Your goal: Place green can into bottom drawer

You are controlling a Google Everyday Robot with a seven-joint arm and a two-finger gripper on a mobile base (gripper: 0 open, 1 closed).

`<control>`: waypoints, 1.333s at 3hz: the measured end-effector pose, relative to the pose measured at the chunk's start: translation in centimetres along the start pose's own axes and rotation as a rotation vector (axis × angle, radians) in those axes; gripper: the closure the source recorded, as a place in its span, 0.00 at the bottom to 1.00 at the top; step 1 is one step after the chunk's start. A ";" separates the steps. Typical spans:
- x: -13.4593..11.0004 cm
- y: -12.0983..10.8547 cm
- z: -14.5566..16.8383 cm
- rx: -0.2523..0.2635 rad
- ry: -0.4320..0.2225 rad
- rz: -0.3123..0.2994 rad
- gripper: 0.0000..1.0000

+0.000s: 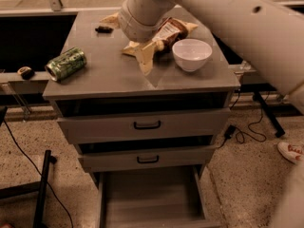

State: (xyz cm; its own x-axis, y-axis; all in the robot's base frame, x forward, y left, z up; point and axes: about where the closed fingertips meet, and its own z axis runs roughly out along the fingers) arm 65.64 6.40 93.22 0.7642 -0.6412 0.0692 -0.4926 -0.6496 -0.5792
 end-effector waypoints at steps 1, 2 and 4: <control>-1.0 -3.7 3.8 0.003 -0.090 -0.061 0.00; -3.5 -7.7 5.9 0.014 -0.148 -0.117 0.00; -7.2 -11.3 11.2 -0.041 -0.186 -0.139 0.31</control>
Offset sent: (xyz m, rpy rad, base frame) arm 0.0449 0.1617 0.0091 0.0556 0.0366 0.2769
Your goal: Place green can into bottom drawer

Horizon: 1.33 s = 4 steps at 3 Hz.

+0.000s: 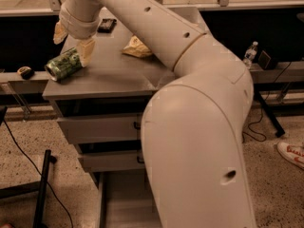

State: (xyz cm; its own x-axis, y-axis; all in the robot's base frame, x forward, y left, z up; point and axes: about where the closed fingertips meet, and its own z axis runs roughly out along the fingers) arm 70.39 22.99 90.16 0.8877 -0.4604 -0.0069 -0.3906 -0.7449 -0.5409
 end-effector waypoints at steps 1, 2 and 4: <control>-1.5 -0.9 2.2 -0.033 -0.030 -0.008 0.36; -2.8 -1.1 4.5 -0.074 -0.059 -0.015 0.35; -2.7 0.1 6.3 -0.131 -0.057 0.013 0.76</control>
Offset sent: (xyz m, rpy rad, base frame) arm -0.0162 0.0624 -0.0434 -0.0741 0.1074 0.0679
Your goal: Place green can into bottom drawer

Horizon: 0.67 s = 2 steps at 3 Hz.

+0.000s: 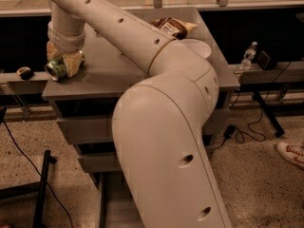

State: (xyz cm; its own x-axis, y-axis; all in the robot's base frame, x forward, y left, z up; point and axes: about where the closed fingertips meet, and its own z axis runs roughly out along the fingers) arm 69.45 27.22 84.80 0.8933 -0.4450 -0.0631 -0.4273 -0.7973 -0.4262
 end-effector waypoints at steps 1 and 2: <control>0.2 0.2 -0.2 0.001 0.001 0.008 0.99; 1.5 4.0 -5.1 0.103 0.011 0.133 1.00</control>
Offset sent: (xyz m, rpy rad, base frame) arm 0.0025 -0.1815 0.0349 0.2095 -0.0131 -0.3312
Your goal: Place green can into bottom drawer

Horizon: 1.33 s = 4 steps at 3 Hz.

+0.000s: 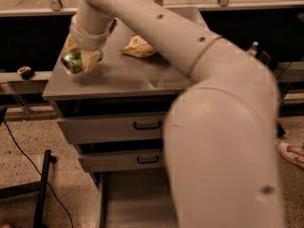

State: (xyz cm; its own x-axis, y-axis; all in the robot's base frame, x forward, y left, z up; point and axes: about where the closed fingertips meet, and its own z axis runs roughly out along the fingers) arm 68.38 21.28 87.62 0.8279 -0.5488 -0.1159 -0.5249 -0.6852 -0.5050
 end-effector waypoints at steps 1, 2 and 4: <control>3.6 5.4 -6.0 0.046 0.059 0.126 1.00; 5.5 13.4 -8.5 -0.030 0.090 0.285 1.00; 1.5 24.3 -14.7 0.013 0.003 0.444 1.00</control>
Offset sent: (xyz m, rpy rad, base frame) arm -0.0959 -0.2643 -0.0487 -0.1176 0.2637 -0.4800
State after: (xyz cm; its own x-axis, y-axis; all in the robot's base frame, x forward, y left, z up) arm 54.00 -3.21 87.77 0.5225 -0.7897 -0.3216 -0.8267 -0.3769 -0.4177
